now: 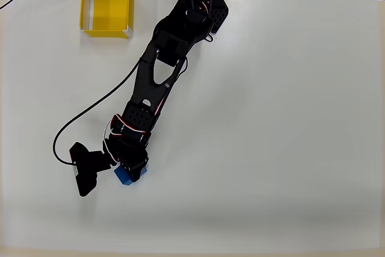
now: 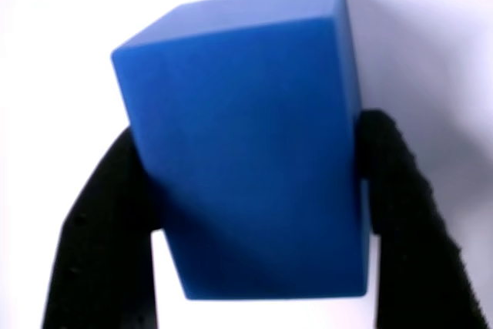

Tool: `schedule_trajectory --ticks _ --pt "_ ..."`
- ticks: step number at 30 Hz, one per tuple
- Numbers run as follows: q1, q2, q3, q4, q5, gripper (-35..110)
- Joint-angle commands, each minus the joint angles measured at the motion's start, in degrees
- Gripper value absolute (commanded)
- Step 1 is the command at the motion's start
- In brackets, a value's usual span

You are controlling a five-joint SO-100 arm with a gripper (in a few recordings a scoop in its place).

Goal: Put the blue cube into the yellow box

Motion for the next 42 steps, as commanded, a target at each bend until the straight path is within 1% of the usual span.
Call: schedule_trajectory --ticks 1,10,21,25,32,37,40,42 --pt "-0.26 3.52 -2.9 1.32 -1.85 11" --pt "-0.26 12.92 -2.9 2.9 -5.71 9" --pt "0.7 24.43 -2.72 0.44 -11.6 9" --pt "2.37 27.95 -1.05 -2.29 -14.41 9" --pt "8.35 31.82 0.62 -11.43 -19.86 10" --pt "14.68 34.45 1.49 -15.03 -20.83 10" --pt "19.42 37.88 5.62 -15.03 -20.57 10" --pt "22.85 41.4 9.32 -12.22 -20.92 10"
